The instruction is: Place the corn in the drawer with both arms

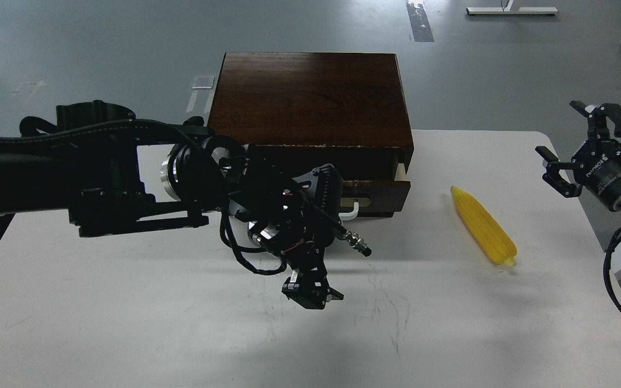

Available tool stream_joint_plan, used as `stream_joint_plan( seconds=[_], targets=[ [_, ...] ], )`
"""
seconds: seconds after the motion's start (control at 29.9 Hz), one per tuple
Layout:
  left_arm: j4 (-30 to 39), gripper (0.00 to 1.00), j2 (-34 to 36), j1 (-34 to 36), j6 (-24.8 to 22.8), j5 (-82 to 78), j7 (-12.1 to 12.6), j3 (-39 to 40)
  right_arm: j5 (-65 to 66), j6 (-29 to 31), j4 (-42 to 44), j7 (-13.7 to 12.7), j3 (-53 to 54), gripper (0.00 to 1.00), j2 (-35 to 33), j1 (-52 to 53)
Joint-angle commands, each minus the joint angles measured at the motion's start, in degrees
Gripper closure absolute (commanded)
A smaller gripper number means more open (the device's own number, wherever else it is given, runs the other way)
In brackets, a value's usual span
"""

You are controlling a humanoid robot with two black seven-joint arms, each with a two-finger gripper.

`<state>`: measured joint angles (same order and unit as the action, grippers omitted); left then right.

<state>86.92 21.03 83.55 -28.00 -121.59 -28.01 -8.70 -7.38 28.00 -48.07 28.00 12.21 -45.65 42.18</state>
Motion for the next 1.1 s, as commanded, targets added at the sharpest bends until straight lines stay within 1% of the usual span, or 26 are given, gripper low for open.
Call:
stream_joint_plan(
  seconds=[0.0,0.23,0.3,0.37,0.43,0.5,0.57,0.67,0.7,0.74,0.77,0.8,0.87,0.94,0.97,1.04,1.07],
  targets=[
    [0.0,0.02,0.2,0.5,0.0,0.5,0.0,0.2,0.0,0.0,0.0,0.0,0.0,0.01,0.0,0.1],
    [-0.3,0.02,1.2,2.6,0.0,4.7,0.0,1.1,0.1,0.0,-0.1,0.0,-0.3,0.01,-0.1,0.2],
    [-0.6,0.02,2.6,3.0,0.0,12.1,0.0,3.7,0.1,0.0,-0.1,0.0,-0.3,0.01,-0.1,0.4],
    [-0.9,0.02,3.7,3.0,0.0,16.2,0.0,5.2,0.1,0.0,-0.2,0.0,-0.3,0.01,-0.2,0.5],
    [-1.8,0.02,6.5,2.7,0.0,23.5,0.0,8.3,0.2,0.0,-0.3,0.0,-0.2,0.01,-0.5,0.5],
    [-3.7,0.02,10.1,1.6,0.0,36.4,0.0,11.4,0.2,0.0,-0.4,0.0,-0.2,0.01,-1.3,0.5],
    [-4.4,0.02,12.4,0.5,0.0,43.9,0.0,11.9,0.5,0.0,-0.4,0.0,-0.2,0.01,-1.4,0.5],
    [-5.6,0.02,18.6,-2.4,0.0,64.2,0.0,13.4,0.9,0.0,-0.5,0.0,-0.2,0.01,-1.5,0.5],
    [-5.8,0.02,20.5,-4.3,0.0,73.0,0.0,14.2,0.9,0.0,-0.5,0.0,-0.2,0.01,-1.5,0.5],
    [-6.0,0.02,21.4,-5.3,0.0,77.2,0.0,14.6,0.9,0.0,-0.5,0.0,-0.2,0.01,-1.5,0.5],
    [-6.8,0.02,23.0,-7.8,0.0,84.9,0.0,15.5,1.0,0.0,-0.5,0.0,-0.2,0.01,-1.5,0.5],
    [-6.8,0.02,23.0,-7.8,0.0,85.0,0.0,15.6,1.0,0.0,-0.5,0.0,-0.2,0.01,-1.5,0.5],
    [-8.3,0.02,25.6,-12.4,0.0,95.0,0.0,17.3,1.0,0.0,-0.5,0.0,-0.2,0.01,-1.4,0.5],
    [-8.8,0.02,27.0,-16.0,0.0,99.5,0.0,18.2,1.0,0.0,-0.5,0.0,-0.3,0.01,-1.4,0.5],
    [-9.7,0.02,27.6,-18.7,0.0,101.1,0.0,19.1,1.0,0.0,-0.5,0.0,-0.3,0.01,-1.4,0.5],
    [-10.5,0.02,27.7,-21.6,0.0,102.4,0.0,20.6,1.0,0.0,-0.5,0.0,-0.3,0.01,-1.4,0.6],
    [-11.4,0.02,27.7,-24.5,0.0,103.3,0.0,22.7,1.0,0.0,-0.5,0.0,-0.3,0.01,-1.4,0.6]
  ],
)
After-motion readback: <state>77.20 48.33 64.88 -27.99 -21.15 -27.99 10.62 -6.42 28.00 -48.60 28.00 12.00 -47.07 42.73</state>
